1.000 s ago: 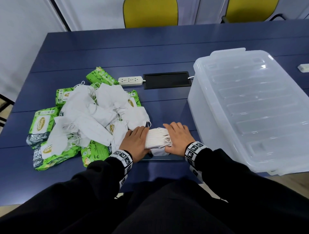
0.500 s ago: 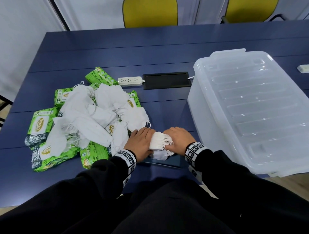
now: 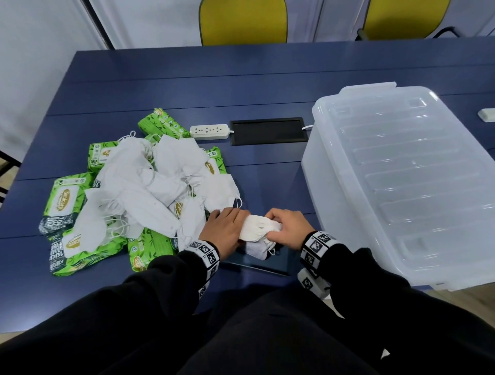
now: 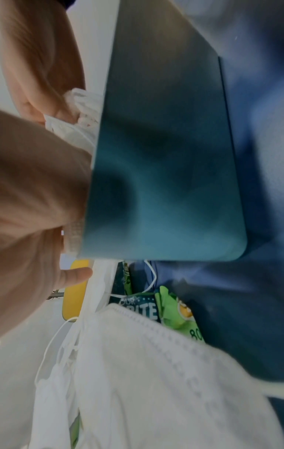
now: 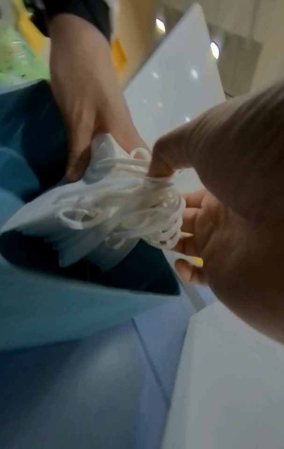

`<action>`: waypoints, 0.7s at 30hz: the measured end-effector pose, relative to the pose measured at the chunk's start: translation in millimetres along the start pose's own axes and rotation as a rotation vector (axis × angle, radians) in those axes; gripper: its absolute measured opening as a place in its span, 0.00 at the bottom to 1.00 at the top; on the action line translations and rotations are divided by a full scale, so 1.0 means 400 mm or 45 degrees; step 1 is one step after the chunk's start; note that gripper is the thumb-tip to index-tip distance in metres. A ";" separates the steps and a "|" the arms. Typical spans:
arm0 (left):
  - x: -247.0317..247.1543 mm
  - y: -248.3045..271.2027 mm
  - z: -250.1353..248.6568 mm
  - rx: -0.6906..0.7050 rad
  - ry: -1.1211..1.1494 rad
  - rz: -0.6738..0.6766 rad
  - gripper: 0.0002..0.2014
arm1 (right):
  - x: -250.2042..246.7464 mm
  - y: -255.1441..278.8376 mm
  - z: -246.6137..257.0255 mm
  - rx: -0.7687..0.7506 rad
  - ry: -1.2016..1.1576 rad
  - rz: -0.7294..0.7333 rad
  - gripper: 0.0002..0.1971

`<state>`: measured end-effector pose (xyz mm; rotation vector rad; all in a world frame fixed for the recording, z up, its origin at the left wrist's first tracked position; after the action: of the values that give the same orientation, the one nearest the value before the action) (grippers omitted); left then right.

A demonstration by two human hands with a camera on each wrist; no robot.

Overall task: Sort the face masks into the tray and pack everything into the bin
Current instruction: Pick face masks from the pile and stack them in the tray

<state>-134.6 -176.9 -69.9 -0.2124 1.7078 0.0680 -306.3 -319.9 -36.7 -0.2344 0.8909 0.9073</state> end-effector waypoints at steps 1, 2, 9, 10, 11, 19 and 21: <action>0.000 0.001 0.000 0.006 0.002 -0.001 0.34 | -0.005 -0.005 0.006 -0.051 0.207 0.071 0.25; 0.000 0.001 0.001 0.009 0.004 -0.002 0.35 | -0.010 -0.009 0.012 -0.084 0.380 0.121 0.27; -0.010 0.006 0.000 0.026 0.006 -0.017 0.36 | -0.013 -0.011 0.052 -0.197 0.826 0.217 0.09; -0.011 0.006 0.003 0.021 0.005 -0.022 0.37 | -0.018 -0.014 0.049 -0.164 0.758 0.237 0.11; -0.011 0.006 0.006 0.009 0.008 -0.022 0.37 | -0.023 -0.018 0.042 -0.094 0.636 0.243 0.13; -0.061 0.001 0.010 -0.129 0.169 0.008 0.44 | -0.040 -0.016 0.029 0.242 -0.264 -0.036 0.05; -0.101 -0.005 0.015 -0.192 0.336 0.033 0.43 | -0.037 -0.020 0.030 0.330 -0.482 -0.031 0.12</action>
<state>-122.9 -173.8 -31.0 -0.3232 1.9702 0.1956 -297.8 -327.1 -19.5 0.1471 0.6422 0.7709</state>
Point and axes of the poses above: each hand's wrist, its own y-axis away from the middle knuckle, its own x-axis out of the palm, z = x × y, the point moved 1 cm from there along -y, towards the middle knuckle, and after that the axes turned 11 degrees about -z, right-handed, at the moved point
